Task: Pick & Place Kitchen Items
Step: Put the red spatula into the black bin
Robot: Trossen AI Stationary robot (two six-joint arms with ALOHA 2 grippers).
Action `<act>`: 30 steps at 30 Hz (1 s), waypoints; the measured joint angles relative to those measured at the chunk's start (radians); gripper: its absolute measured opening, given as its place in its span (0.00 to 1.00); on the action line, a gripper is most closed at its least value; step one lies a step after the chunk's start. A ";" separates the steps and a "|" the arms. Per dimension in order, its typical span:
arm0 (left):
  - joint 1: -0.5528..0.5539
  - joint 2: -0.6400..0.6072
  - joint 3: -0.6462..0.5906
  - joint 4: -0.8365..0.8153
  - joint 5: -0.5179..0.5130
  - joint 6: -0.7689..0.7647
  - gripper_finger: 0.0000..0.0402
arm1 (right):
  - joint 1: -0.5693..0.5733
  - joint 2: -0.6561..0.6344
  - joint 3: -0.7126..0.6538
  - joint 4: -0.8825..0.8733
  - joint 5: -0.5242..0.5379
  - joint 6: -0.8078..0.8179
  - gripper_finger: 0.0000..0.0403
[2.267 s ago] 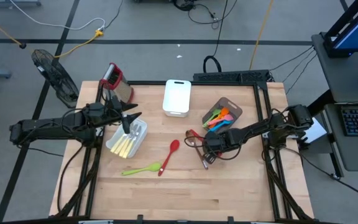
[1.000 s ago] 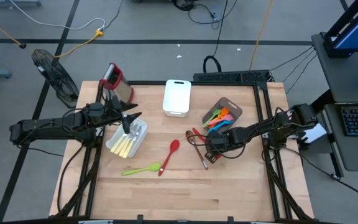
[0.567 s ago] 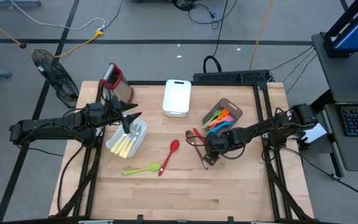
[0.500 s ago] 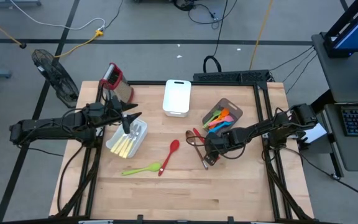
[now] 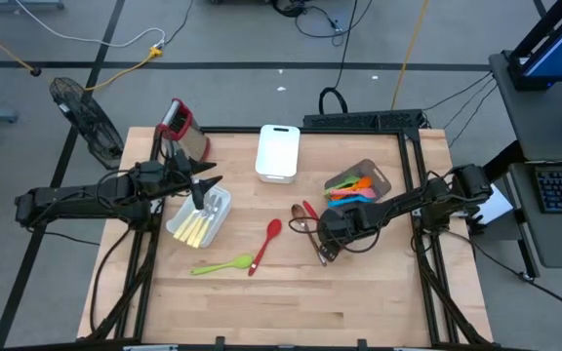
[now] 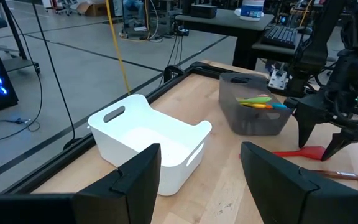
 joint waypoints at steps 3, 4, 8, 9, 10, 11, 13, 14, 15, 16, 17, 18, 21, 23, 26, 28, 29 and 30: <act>0.000 0.000 0.000 0.000 0.000 0.000 0.57 | 0.003 0.020 -0.001 -0.026 0.010 0.032 0.60; 0.000 0.000 0.000 0.000 0.000 0.000 0.57 | 0.003 0.027 -0.001 -0.041 0.012 0.038 0.60; 0.000 0.000 0.000 0.000 0.000 0.001 0.57 | 0.006 0.045 -0.002 -0.073 0.010 0.044 0.58; 0.000 0.000 0.000 0.000 0.000 0.003 0.57 | 0.006 0.047 -0.002 -0.083 0.006 0.046 0.57; 0.000 0.000 0.000 0.000 0.000 0.012 0.57 | 0.006 0.047 -0.002 -0.088 0.001 0.047 0.55; 0.000 0.000 0.000 0.000 0.000 0.018 0.57 | 0.005 0.047 -0.002 -0.091 -0.004 0.047 0.53; 0.000 0.000 0.000 0.000 -0.001 0.020 0.57 | 0.005 0.047 -0.002 -0.101 -0.004 0.046 0.47; 0.000 0.000 0.000 0.000 -0.001 0.020 0.57 | 0.005 0.048 -0.002 -0.106 -0.004 0.046 0.44; 0.000 0.000 0.000 0.000 -0.001 0.020 0.57 | 0.005 0.048 -0.002 -0.111 -0.004 0.046 0.40; 0.000 0.000 0.000 0.000 -0.001 0.021 0.57 | 0.005 0.048 -0.002 -0.114 -0.006 0.047 0.37; 0.000 0.000 0.000 0.000 -0.001 0.021 0.57 | 0.005 0.048 -0.002 -0.114 -0.007 0.047 0.33; 0.000 0.000 0.000 0.000 -0.001 0.021 0.57 | 0.005 0.047 -0.002 -0.114 -0.010 0.049 0.30; 0.000 0.000 0.000 0.000 -0.001 0.021 0.57 | 0.004 0.047 -0.002 -0.114 -0.015 0.051 0.22; 0.000 0.000 0.000 0.000 -0.001 0.021 0.57 | 0.004 0.047 -0.002 -0.121 -0.019 0.050 0.19; 0.000 0.000 0.000 0.000 -0.001 0.021 0.57 | 0.004 0.046 -0.002 -0.126 -0.025 0.050 0.14; 0.000 0.000 0.000 0.000 -0.001 0.020 0.57 | 0.004 0.044 -0.002 -0.131 -0.025 0.051 0.10; 0.000 0.000 0.000 0.000 -0.001 0.019 0.57 | 0.004 0.039 -0.002 -0.133 -0.027 0.050 0.08; 0.000 0.000 0.000 0.000 -0.001 0.020 0.57 | 0.004 0.035 -0.002 -0.134 -0.028 0.047 0.05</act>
